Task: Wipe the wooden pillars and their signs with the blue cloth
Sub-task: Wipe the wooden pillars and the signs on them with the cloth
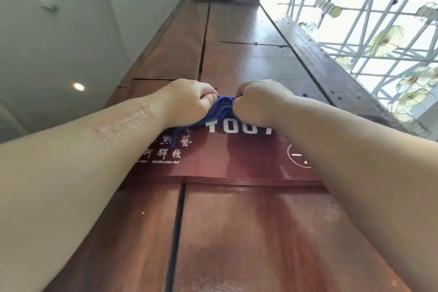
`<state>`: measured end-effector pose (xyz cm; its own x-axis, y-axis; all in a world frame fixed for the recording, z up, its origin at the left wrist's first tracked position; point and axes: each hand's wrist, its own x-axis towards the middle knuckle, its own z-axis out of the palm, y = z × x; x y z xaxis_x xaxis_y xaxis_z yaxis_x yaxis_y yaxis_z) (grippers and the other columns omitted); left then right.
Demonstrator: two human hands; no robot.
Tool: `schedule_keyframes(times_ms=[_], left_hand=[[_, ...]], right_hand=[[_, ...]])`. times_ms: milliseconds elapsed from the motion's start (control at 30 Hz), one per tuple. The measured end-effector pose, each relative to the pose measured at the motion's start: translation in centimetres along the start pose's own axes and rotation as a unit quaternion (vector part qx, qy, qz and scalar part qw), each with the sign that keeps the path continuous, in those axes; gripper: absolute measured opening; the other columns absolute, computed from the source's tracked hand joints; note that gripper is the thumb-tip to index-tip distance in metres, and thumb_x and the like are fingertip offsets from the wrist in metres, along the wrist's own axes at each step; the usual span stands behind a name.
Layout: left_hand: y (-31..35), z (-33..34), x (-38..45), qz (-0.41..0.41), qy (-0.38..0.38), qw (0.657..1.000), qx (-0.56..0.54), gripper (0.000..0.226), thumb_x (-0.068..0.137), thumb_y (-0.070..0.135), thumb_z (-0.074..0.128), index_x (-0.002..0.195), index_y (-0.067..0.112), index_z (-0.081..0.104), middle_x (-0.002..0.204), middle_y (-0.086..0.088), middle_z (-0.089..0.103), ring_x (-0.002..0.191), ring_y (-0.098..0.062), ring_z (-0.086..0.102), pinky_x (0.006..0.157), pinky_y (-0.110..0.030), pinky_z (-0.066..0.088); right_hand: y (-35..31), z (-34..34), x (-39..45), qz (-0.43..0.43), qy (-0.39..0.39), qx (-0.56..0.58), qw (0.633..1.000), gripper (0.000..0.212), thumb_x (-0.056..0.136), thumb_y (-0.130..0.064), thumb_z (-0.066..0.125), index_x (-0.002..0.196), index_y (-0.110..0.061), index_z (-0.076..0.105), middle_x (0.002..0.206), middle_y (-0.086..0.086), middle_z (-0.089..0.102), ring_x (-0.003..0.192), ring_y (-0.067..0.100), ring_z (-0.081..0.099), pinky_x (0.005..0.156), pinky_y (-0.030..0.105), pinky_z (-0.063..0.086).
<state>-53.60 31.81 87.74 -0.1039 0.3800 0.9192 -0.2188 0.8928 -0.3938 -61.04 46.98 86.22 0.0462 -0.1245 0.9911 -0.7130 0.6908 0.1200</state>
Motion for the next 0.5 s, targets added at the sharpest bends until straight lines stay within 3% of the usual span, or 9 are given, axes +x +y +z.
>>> schedule_keyframes(times_ms=[133, 267, 500], left_hand=[[-3.5, -1.6, -2.1, 0.006, 0.014, 0.999, -0.032, 0.029, 0.095, 0.034, 0.037, 0.11, 0.032, 0.061, 0.112, 0.003, 0.066, 0.104, -0.02, 0.055, 0.086, -0.033, 0.041], [-7.1, -3.1, -3.2, 0.005, 0.027, 0.999, -0.035, 0.03, 0.095, 0.032, 0.037, 0.113, 0.029, 0.061, 0.113, 0.002, 0.066, 0.106, -0.021, 0.055, 0.088, -0.031, 0.04], [-9.8, -4.1, -4.4, -0.013, 0.025, 0.998, -0.063, 0.031, 0.096, 0.033, 0.036, 0.117, 0.03, 0.059, 0.116, 0.002, 0.064, 0.107, -0.017, 0.053, 0.08, -0.023, 0.031]], right_hand=[[-4.5, 1.4, 0.8, 0.025, 0.025, 0.013, 0.999, 0.031, 0.074, -0.022, 0.044, 0.1, -0.021, 0.062, 0.091, 0.004, 0.057, 0.08, 0.027, 0.049, 0.053, 0.025, 0.033], [-7.7, 2.6, 1.6, 0.015, 0.037, 0.03, 0.999, 0.032, 0.073, -0.022, 0.043, 0.099, -0.023, 0.061, 0.103, 0.006, 0.06, 0.085, 0.026, 0.046, 0.066, 0.028, 0.035], [-11.0, 3.0, 2.2, 0.021, 0.038, 0.026, 0.999, 0.037, 0.073, -0.019, 0.042, 0.105, -0.023, 0.061, 0.107, 0.006, 0.058, 0.09, 0.025, 0.046, 0.067, 0.03, 0.035]])
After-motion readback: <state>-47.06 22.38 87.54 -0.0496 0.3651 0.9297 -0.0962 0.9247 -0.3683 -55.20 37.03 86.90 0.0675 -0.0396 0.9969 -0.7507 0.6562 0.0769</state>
